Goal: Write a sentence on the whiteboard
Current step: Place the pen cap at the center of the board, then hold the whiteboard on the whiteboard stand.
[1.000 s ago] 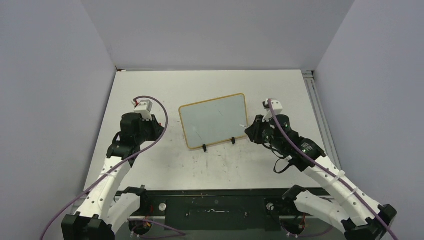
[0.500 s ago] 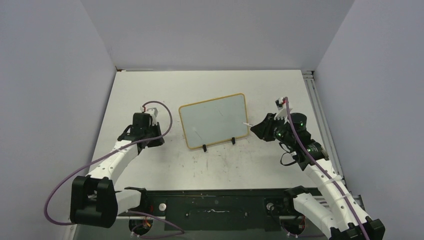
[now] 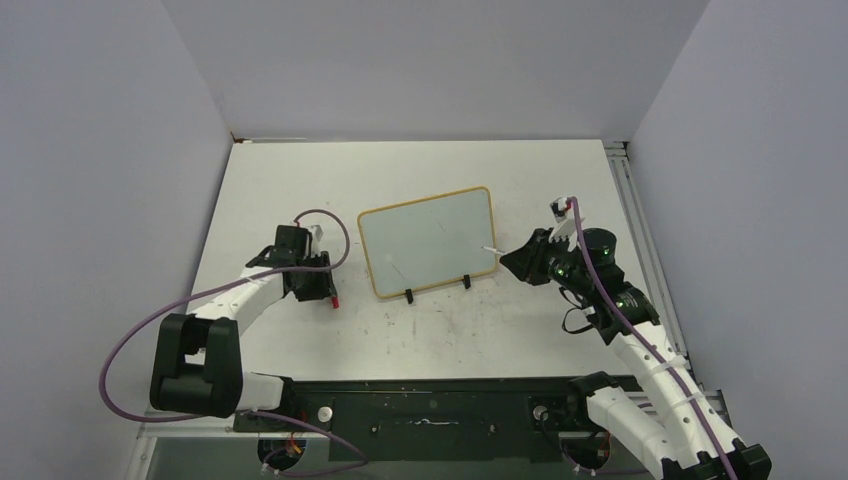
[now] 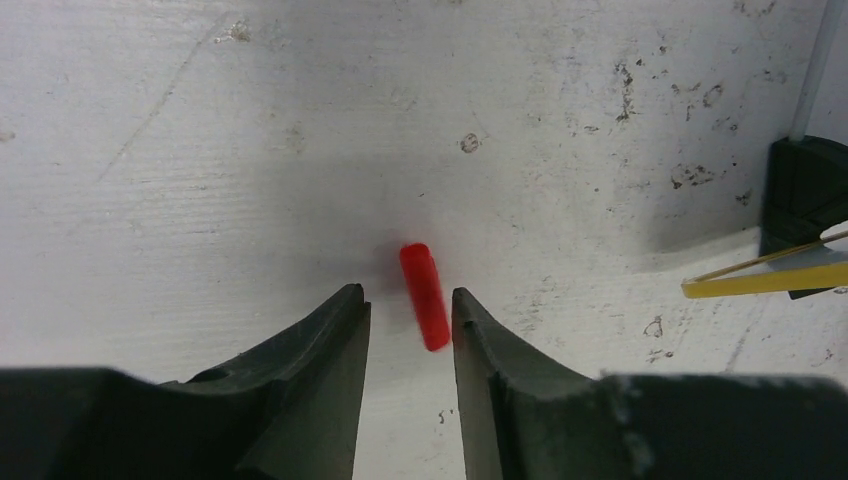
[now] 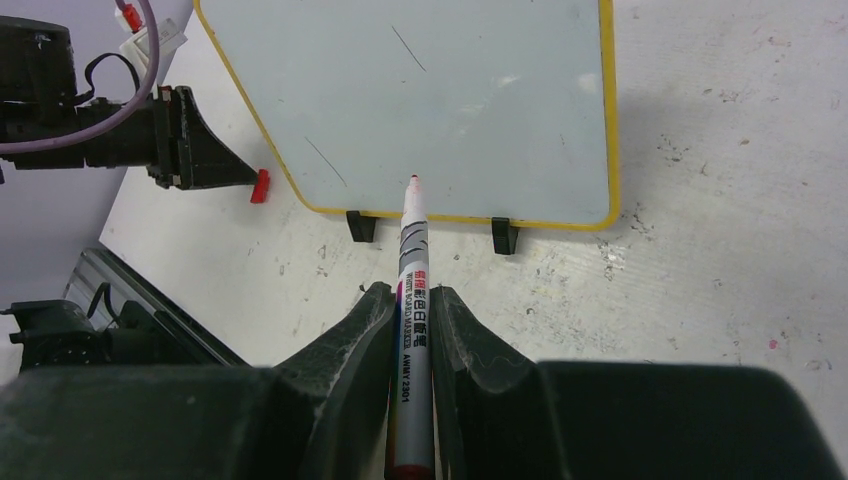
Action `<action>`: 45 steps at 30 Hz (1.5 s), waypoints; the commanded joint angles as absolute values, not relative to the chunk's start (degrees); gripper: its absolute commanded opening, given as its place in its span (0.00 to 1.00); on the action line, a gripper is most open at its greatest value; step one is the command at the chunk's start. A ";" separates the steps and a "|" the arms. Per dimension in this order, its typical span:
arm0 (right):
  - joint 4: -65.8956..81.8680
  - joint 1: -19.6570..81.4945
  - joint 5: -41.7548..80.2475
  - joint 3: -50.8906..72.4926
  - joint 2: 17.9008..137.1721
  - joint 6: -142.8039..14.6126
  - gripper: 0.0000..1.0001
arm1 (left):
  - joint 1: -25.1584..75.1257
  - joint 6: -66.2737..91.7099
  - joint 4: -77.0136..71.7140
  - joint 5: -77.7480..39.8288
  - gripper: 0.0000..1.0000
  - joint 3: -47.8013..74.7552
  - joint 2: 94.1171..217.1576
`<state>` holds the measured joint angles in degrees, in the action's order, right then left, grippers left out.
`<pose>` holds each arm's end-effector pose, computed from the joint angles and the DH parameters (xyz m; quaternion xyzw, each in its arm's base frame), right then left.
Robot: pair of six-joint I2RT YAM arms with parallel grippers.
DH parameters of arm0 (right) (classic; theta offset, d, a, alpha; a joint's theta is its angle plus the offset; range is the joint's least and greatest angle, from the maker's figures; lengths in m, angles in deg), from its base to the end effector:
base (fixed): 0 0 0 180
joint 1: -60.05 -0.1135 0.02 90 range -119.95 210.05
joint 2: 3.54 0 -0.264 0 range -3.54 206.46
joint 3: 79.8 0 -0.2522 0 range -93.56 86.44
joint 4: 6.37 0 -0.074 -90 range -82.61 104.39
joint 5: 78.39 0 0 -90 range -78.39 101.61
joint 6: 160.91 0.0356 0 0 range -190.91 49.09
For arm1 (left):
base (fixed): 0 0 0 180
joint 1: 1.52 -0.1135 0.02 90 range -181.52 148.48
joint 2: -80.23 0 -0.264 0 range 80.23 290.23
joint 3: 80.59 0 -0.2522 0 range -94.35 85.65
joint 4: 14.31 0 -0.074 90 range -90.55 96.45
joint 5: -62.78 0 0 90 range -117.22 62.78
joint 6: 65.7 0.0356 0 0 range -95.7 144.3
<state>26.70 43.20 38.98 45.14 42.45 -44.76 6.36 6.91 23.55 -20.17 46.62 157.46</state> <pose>0.1695 0.0685 0.3002 -0.0624 0.8226 0.3786 0.4196 0.2392 -0.0375 0.1698 -0.0657 0.9670 -0.1105 0.2201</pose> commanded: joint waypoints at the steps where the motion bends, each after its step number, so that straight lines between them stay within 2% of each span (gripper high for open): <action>1: 22.77 43.53 40.00 45.99 41.62 -44.67 0.05 | 6.04 6.65 23.98 -18.57 0.39 43.65 158.19; 5: 22.85 43.52 39.87 46.24 40.75 -44.39 0.05 | 5.92 6.54 24.22 -19.48 0.57 43.47 157.49; 8: 23.57 43.55 39.53 46.16 39.81 -44.67 0.05 | 5.56 6.62 24.18 -21.20 0.83 43.35 155.81; 10: 24.02 43.52 38.38 46.02 38.82 -44.57 0.05 | 5.60 7.04 24.02 -22.93 0.91 43.13 154.01; 21: 25.19 43.27 34.54 45.32 34.48 -43.84 0.05 | 5.60 7.47 22.11 -28.13 0.94 42.51 142.60; 27: 24.28 42.24 34.31 45.72 33.50 -43.74 0.05 | 5.60 7.99 15.68 -17.42 0.94 43.64 133.74; 32: 20.31 39.24 33.64 47.09 33.50 -41.64 0.05 | 5.09 7.21 10.73 -8.22 0.94 40.43 132.61; 37: 13.11 27.80 25.78 48.29 36.74 -39.37 0.05 | 1.61 3.15 1.57 6.71 0.94 37.13 137.02; 42: 5.05 13.94 13.47 47.26 42.84 -40.76 0.05 | 0.38 -0.91 -7.93 15.07 0.93 39.50 141.01; 45: 0.72 7.23 5.82 46.19 48.47 -42.62 0.05 | 0.24 -2.25 -8.42 16.98 0.89 38.56 144.52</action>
<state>11.79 13.92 18.57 48.22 43.20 -40.54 0.88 1.03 -0.88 8.90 39.65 141.29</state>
